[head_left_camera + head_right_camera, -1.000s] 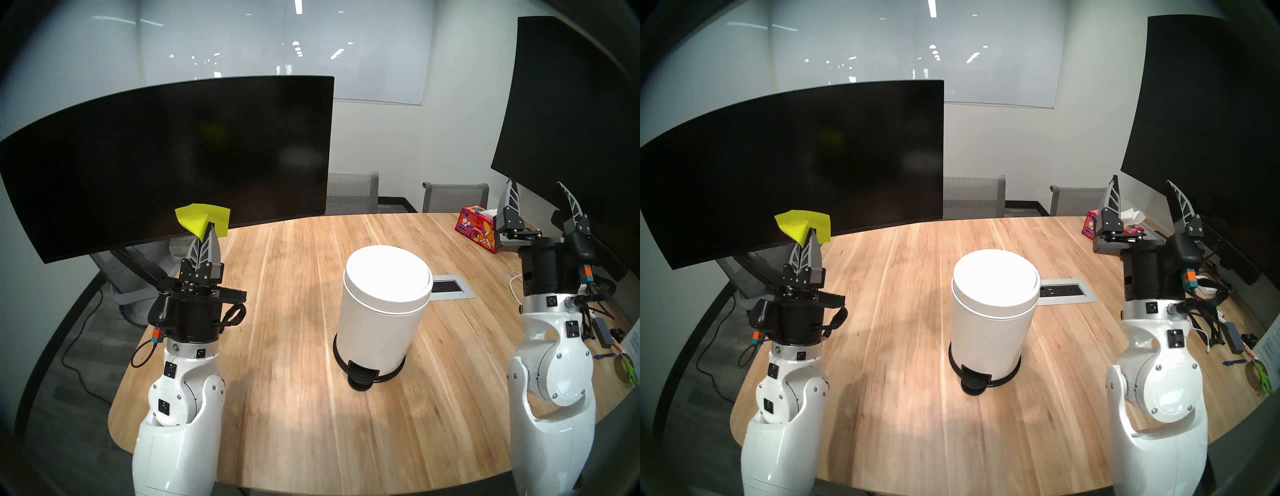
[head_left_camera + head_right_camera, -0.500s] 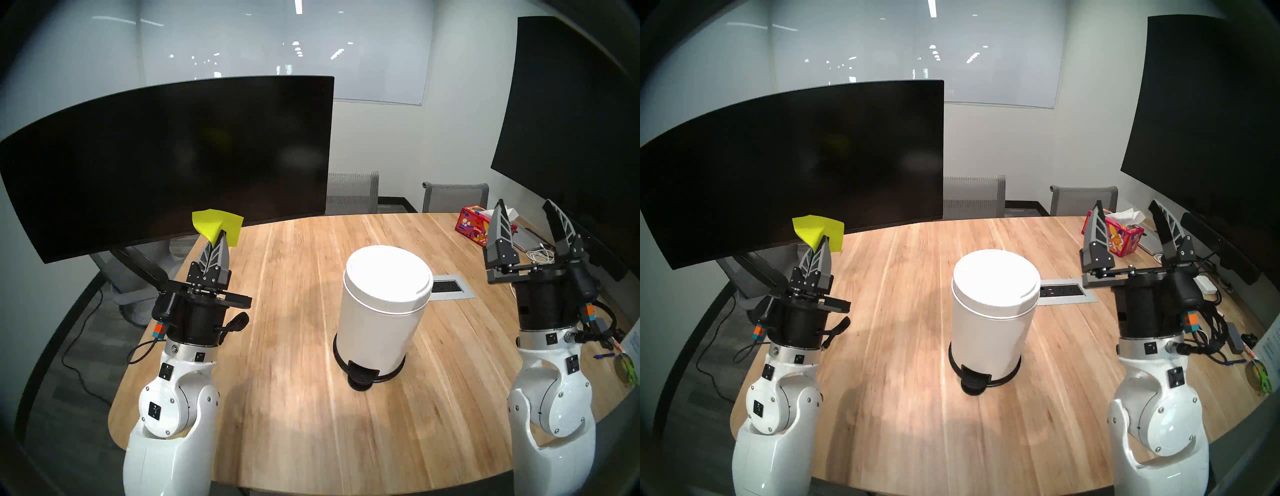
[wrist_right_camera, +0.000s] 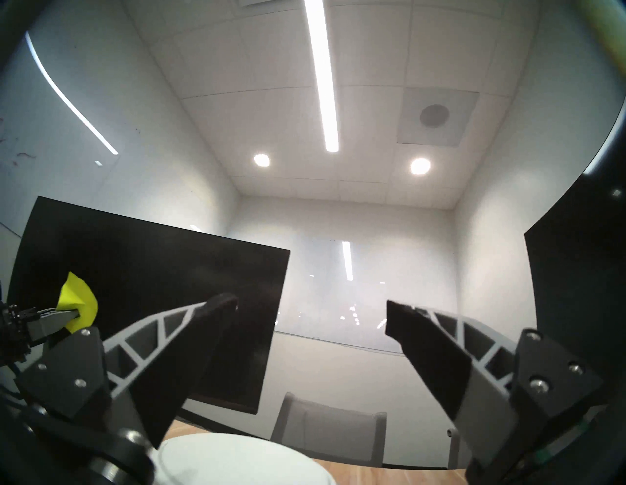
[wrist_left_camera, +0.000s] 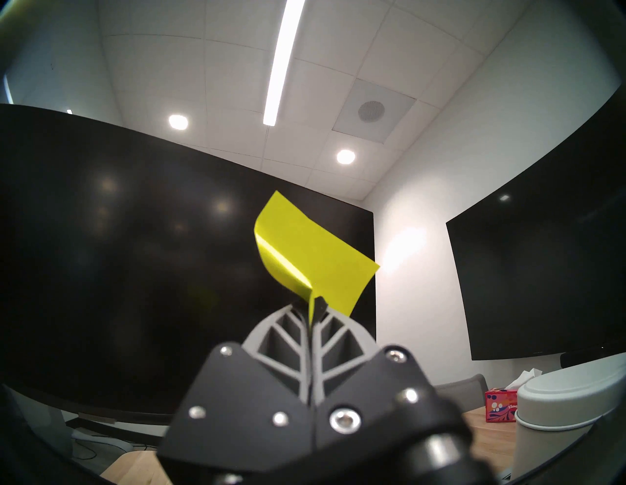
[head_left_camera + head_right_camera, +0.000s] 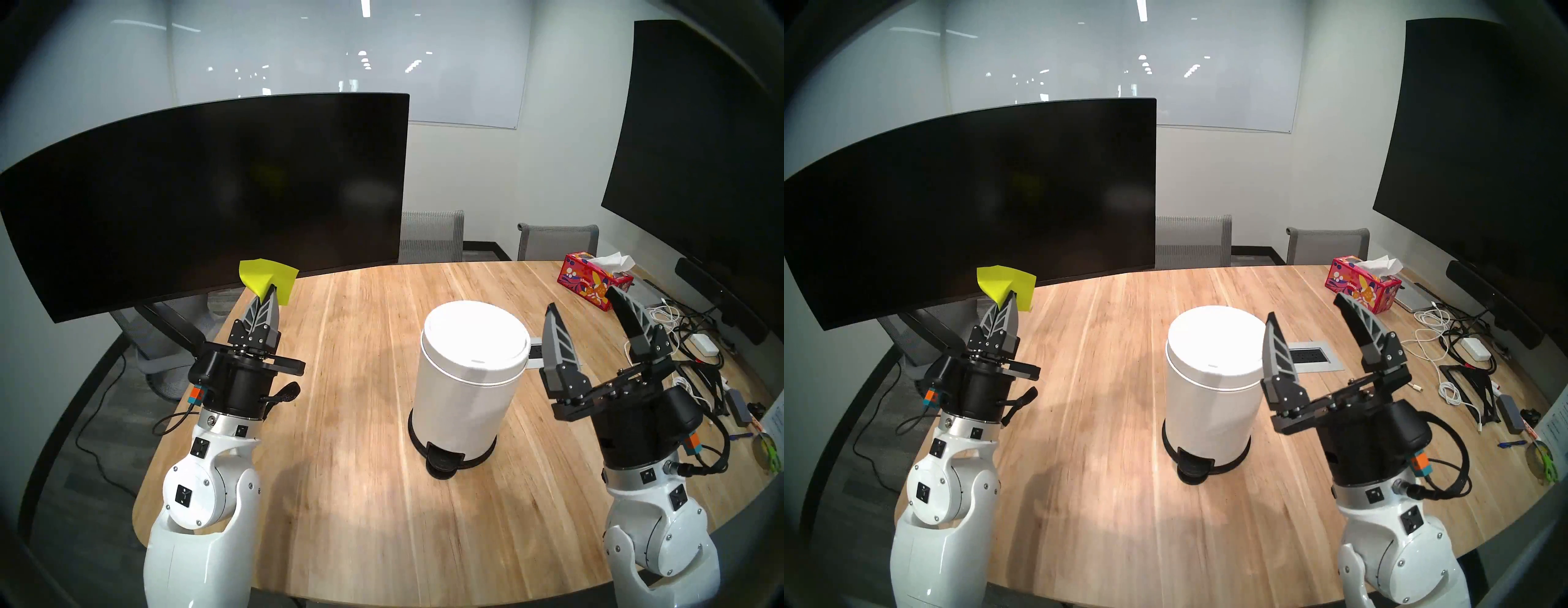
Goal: Peel the sticky note off the monitor, open the trash can lid and drop the sticker into the trash can
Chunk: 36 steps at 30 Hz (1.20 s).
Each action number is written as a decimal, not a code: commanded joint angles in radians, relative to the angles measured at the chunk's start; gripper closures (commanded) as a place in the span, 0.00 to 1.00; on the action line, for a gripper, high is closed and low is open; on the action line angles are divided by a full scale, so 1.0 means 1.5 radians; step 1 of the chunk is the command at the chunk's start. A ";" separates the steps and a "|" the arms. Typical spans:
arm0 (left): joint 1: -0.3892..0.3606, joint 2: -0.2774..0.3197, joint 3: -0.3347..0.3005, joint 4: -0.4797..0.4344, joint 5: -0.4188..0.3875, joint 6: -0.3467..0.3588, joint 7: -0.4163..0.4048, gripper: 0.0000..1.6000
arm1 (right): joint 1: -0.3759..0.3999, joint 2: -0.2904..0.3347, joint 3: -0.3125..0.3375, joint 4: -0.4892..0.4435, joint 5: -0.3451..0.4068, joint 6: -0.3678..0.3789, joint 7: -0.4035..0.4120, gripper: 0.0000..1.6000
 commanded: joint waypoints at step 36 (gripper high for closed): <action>-0.018 0.012 0.023 -0.034 0.012 0.046 0.022 1.00 | -0.354 0.086 0.070 -0.016 0.049 -0.146 0.233 1.00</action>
